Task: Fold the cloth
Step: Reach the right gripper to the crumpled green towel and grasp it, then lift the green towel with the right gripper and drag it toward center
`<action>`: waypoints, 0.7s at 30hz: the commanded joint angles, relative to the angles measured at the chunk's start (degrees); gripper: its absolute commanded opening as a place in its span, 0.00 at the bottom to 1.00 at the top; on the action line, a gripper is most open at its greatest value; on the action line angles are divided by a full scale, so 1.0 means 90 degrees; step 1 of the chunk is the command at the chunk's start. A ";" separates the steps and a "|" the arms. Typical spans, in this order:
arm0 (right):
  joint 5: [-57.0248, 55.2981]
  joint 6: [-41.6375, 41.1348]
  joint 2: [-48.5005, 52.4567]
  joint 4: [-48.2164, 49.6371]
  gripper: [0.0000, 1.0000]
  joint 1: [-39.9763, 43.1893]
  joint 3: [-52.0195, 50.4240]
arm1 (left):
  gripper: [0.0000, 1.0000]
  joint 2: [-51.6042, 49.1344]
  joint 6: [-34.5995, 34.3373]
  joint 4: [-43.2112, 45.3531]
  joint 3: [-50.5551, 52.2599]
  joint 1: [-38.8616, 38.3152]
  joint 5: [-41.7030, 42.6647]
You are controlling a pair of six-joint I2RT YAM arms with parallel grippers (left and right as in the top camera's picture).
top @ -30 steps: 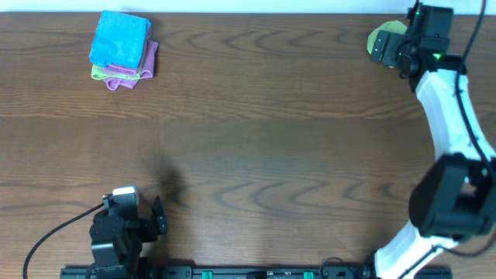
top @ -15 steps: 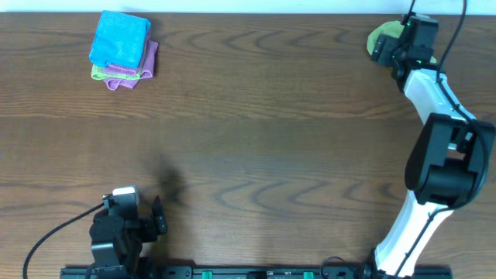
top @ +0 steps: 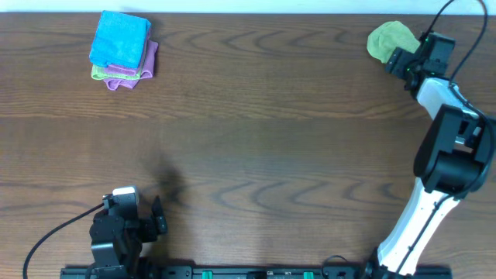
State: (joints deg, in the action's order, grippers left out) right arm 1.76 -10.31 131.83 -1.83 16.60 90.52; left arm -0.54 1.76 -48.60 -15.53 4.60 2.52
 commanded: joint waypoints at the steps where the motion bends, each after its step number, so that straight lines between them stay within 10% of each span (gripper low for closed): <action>1: 0.0262 -0.0141 0.0211 0.0158 0.86 0.0022 0.0100 | 0.95 0.0032 0.0073 -0.0119 0.0143 -0.0032 -0.0117; 4: 0.0308 -0.0187 0.0359 0.0364 0.79 0.0029 0.0100 | 0.95 0.0032 0.0073 -0.0119 0.0143 -0.0032 -0.0117; 11: 0.0505 -0.0279 0.0321 0.0512 0.02 -0.0032 0.0233 | 0.95 0.0032 0.0073 -0.0119 0.0143 -0.0032 -0.0117; 21: 0.0500 -0.0029 -0.1457 -0.1583 0.01 -0.0357 0.0277 | 0.95 0.0032 0.0073 -0.0119 0.0143 -0.0032 -0.0117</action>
State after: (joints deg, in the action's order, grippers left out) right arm 5.87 -12.05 124.97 -14.06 14.46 91.83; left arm -0.54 1.78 -48.60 -15.53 4.60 2.52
